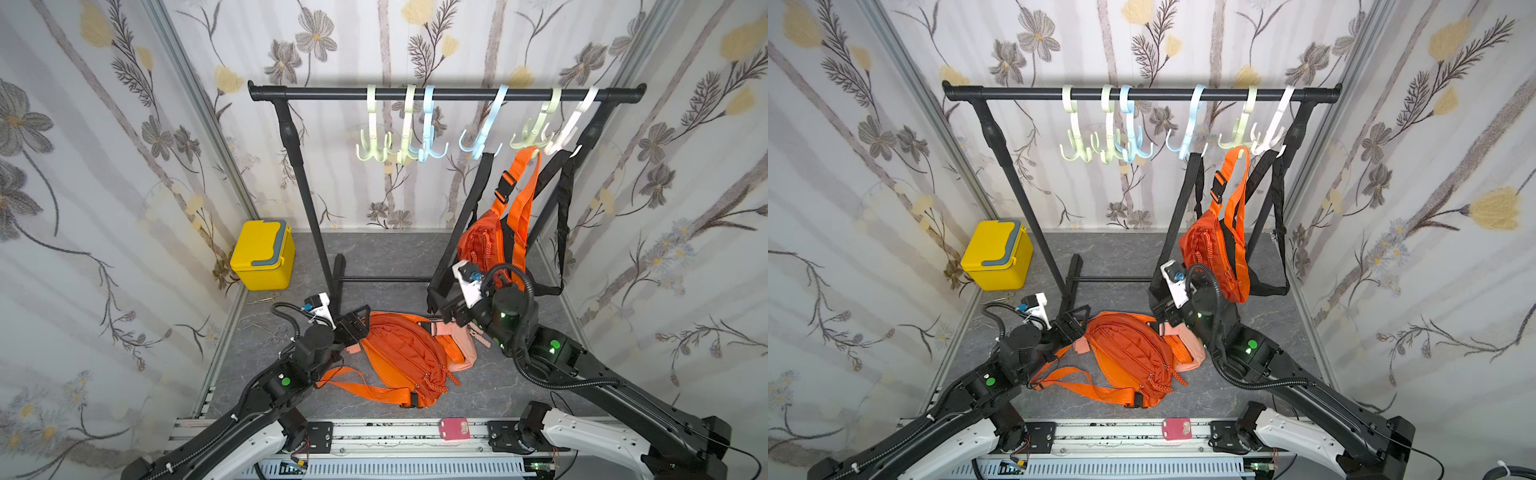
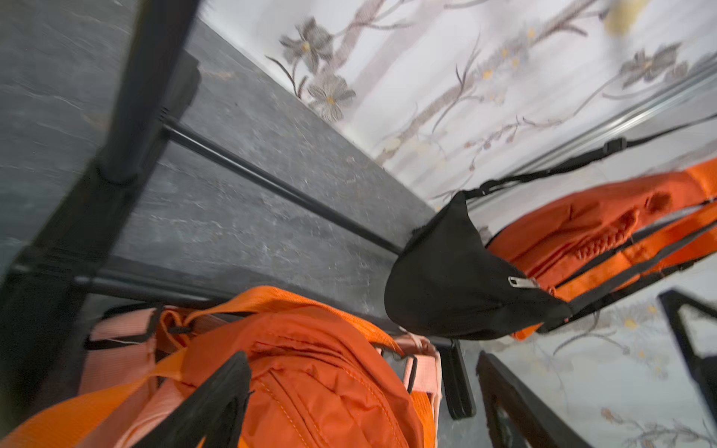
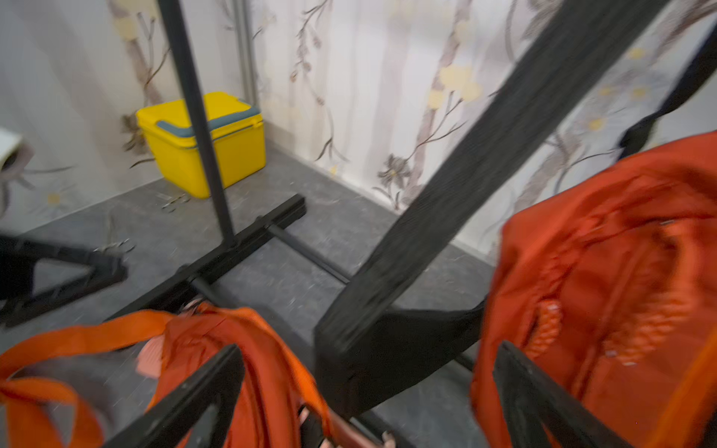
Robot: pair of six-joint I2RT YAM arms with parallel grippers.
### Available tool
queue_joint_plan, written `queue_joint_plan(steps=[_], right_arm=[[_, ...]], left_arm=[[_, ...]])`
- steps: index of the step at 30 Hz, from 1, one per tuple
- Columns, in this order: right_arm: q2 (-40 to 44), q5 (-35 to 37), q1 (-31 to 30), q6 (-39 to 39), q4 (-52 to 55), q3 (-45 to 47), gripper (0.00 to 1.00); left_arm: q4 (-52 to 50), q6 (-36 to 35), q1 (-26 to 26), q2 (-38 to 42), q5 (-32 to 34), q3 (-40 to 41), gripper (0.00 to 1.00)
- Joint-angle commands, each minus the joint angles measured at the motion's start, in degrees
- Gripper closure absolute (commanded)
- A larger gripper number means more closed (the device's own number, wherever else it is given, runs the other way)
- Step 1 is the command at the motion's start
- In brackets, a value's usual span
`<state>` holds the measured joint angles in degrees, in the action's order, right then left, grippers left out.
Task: Hang the bag on a hook
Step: Pick up the bag from the bag.
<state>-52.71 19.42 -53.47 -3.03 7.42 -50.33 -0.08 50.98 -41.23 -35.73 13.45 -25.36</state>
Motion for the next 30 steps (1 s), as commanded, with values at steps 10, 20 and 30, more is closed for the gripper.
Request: queue_joint_plan(steps=[10,20,30], right_arm=[[-27.6,-31.9,-11.1,4.9,-6.2,-3.2,0.0],[-55.8,-31.3,-16.9,4.6,5.5,-23.6,0.0],[-62.1,-24.1,-23.0,7.6,4.0,-27.0,0.07]], left_arm=[[5.9,3.4,28.9,-2.7,-29.0,-3.0,0.11],[-0.8,3.9,34.2,3.8,-24.4,-3.2,0.11],[-4.8,3.1,34.7,7.5,-21.3,-4.5,0.11]])
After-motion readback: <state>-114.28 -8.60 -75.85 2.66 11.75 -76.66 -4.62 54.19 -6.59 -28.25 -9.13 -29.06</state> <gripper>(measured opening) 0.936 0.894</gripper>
